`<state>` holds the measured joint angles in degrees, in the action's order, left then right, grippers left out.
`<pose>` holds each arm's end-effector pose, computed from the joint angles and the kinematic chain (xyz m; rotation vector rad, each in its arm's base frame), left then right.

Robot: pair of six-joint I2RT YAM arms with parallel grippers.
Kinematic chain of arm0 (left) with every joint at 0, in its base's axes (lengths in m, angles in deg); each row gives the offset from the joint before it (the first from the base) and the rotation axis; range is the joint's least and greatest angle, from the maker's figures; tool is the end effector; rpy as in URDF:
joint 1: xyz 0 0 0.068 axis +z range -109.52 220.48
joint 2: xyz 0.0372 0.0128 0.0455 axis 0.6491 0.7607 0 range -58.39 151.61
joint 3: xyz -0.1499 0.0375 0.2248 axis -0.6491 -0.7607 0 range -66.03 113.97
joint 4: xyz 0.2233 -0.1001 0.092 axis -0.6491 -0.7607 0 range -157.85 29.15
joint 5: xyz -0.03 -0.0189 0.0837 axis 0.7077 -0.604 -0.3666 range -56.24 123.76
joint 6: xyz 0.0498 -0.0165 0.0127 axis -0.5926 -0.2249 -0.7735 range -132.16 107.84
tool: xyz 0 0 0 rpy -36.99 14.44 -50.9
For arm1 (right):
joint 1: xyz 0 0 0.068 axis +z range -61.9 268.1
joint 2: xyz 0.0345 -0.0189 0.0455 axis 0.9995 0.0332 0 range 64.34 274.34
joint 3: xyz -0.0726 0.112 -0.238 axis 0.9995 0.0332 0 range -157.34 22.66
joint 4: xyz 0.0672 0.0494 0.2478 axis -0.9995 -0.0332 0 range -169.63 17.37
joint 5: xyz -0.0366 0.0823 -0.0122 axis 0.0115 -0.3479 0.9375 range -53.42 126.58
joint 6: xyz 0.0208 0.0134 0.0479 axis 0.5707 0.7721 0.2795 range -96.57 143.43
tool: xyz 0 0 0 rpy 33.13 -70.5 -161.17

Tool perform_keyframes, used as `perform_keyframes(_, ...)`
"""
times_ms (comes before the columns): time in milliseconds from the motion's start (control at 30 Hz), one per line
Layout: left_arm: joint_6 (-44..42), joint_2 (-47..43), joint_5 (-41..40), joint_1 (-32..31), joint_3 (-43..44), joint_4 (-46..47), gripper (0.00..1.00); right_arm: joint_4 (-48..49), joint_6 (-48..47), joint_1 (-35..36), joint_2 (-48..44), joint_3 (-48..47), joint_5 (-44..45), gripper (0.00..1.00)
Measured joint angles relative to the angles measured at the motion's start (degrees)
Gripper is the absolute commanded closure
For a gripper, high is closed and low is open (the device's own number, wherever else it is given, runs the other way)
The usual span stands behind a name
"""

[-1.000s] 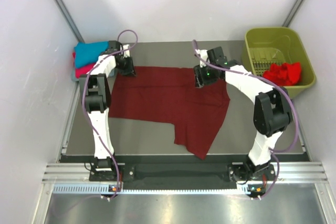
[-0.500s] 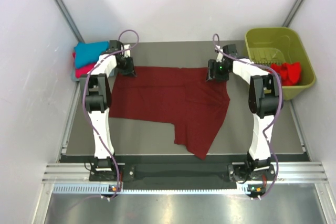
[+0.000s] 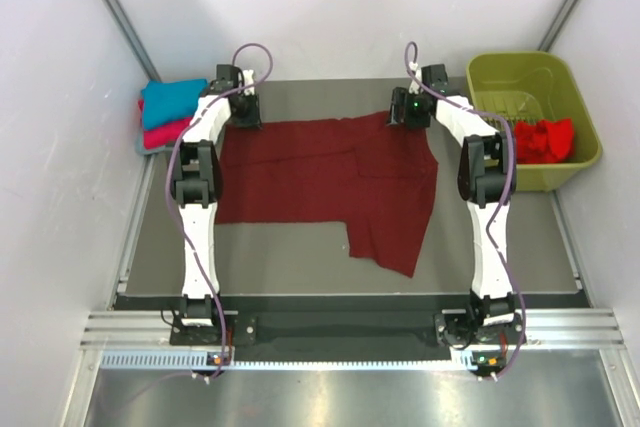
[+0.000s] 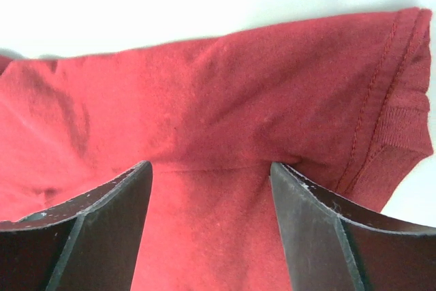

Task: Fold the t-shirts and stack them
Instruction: Fold the tshirt

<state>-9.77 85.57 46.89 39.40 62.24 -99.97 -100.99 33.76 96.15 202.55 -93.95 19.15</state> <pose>0.5479 -0.0183 0.1714 0.0628 2.5184 -0.3138 0.5295 0.0857 0.1724 -0.0883 2.4537 0.5138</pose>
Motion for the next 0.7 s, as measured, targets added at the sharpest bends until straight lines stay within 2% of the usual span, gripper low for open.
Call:
perform_keyframes(133, -0.2, 2.5, -0.9, -0.5, 4.0, 0.4, 0.65, 0.3, 0.7, -0.1, 3.2, -5.1, 0.2, 0.27)
perform_keyframes(367, -0.2, 4.1, -2.6, -1.4, 6.3, 2.8, 0.65, 1.2, 0.8, -0.1, 4.0, -6.2, 0.4, 0.28)
perform_keyframes(400, -0.1, 4.4, -2.8, -1.5, 6.6, 3.0, 0.64, 1.2, 0.3, -0.1, 4.0, -6.2, 0.4, 0.25)
perform_keyframes(500, 0.7, 4.6, -3.9, -2.0, 7.1, 3.5, 0.59, 1.4, -2.4, 0.0, 3.3, -5.6, 0.6, 0.16)
perform_keyframes(600, 2.0, 3.4, -5.4, -2.4, 6.8, 3.0, 0.53, 1.4, -7.7, 0.3, -0.3, -2.1, 2.4, 0.14)
perform_keyframes(633, 2.2, 2.0, -5.7, -2.6, 5.9, 3.0, 0.46, 1.2, -9.3, 0.5, -2.2, -0.6, 3.1, 0.14)
perform_keyframes(700, 2.5, -3.7, -6.4, -2.7, 0.9, 3.0, 0.44, 1.1, -13.6, 0.6, -7.8, 3.5, 4.5, 0.13)
